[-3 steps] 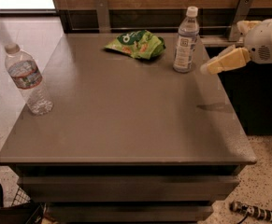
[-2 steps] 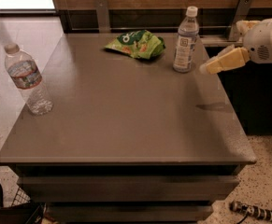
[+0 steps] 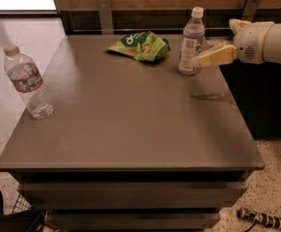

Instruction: Move blue plastic bottle near water bottle

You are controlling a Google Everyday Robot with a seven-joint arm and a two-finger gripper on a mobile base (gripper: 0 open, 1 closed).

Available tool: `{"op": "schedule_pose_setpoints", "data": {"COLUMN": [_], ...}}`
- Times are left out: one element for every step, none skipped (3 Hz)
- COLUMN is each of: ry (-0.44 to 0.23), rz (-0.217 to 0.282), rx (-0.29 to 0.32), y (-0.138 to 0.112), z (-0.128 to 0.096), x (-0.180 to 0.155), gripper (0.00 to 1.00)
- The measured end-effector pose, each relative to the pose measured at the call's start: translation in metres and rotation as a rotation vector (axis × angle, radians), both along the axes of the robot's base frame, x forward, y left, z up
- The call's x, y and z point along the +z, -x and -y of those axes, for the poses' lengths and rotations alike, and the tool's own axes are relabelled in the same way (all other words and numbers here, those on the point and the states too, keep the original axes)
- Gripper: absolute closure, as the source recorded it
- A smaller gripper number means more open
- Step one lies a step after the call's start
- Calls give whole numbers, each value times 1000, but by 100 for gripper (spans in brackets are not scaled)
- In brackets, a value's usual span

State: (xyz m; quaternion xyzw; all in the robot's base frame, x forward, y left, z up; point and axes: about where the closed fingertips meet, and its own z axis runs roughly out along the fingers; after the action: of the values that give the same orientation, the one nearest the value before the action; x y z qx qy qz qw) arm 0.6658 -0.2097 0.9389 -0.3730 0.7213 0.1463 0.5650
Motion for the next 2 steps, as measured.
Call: {"op": "schedule_pose_setpoints", "data": {"ry": [-98,-211], "rz": [34,24], "rx": [33,84], "y": [-38,-70], "z": [-11,-33], "x": [1,-12], "gripper": [0,0]}}
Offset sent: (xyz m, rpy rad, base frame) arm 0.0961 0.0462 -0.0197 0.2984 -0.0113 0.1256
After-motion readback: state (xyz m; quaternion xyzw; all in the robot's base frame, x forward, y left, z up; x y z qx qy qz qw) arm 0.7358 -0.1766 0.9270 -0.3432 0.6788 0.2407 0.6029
